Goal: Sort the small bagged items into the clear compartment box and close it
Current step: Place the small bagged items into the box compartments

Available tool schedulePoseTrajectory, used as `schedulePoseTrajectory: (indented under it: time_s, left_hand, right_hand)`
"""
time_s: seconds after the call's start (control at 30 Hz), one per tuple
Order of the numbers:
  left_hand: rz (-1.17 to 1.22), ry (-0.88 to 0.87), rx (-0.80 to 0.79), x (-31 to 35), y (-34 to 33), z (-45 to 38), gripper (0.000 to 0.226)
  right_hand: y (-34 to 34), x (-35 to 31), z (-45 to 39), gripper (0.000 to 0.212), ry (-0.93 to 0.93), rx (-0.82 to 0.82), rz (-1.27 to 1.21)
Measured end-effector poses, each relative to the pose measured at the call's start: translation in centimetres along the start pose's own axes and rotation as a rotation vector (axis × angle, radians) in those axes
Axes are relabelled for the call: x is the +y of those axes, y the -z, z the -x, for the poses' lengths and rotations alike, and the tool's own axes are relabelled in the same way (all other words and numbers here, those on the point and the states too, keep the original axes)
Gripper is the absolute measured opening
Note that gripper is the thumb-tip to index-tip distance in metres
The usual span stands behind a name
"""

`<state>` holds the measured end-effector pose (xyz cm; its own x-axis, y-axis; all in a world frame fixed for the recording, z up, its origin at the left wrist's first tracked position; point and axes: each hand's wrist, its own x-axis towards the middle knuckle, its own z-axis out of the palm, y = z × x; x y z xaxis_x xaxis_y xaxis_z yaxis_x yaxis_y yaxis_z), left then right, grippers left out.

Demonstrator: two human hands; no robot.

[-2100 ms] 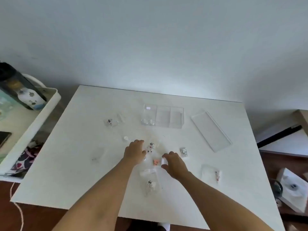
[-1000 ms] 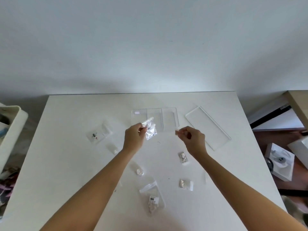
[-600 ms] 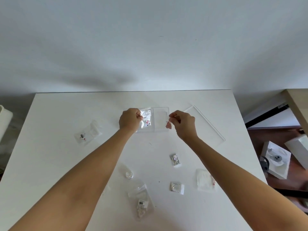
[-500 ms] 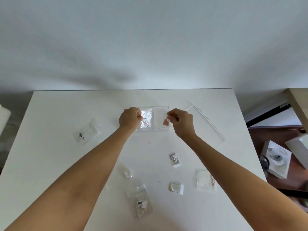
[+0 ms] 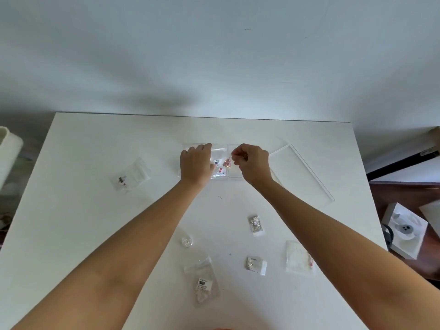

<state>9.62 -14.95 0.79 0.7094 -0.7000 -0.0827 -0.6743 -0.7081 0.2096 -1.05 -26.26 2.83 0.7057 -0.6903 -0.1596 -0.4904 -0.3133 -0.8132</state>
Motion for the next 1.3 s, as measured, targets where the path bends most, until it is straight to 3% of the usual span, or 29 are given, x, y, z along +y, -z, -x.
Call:
schedulePoseTrajectory:
  time_s: [0.1,0.37,0.6,0.7,0.8,1.0,1.13,1.3]
  left_hand:
    - [0.111,0.009,0.046,-0.7,0.3,1.0,0.047]
    - [0.376,0.159,0.231,-6.4,2.2,5.9,0.023]
    - [0.401,0.372,0.025,-13.5,0.6,11.7,0.024]
    - [0.461,0.315,-0.12,-14.3,-0.4,13.1,0.042]
    - [0.463,0.252,-0.16,-14.4,-1.2,13.8,0.054]
    - [0.422,0.193,-0.118,-14.2,-1.6,13.8,0.044]
    - [0.432,0.182,-0.092,-14.2,-1.6,13.8,0.037]
    - [0.465,0.182,-0.055,-13.8,-0.9,13.5,0.027]
  right_hand:
    - [-0.8,0.0,-0.2,0.013,0.014,0.009,0.029]
    - [-2.9,-0.3,-0.4,0.011,0.037,-0.063,0.172]
    - [-4.1,0.2,-0.1,0.014,0.026,-0.065,0.37]
    - [-4.2,0.3,0.3,0.019,0.017,-0.065,0.446]
    - [-4.3,0.2,0.8,0.023,0.007,-0.045,0.452]
    - [-4.7,-0.2,3.7,0.029,0.179,0.001,0.436]
    - [-5.9,0.0,7.1,0.023,0.317,-0.1,0.409]
    - [-7.6,0.6,11.3,0.023,0.324,-0.43,0.438]
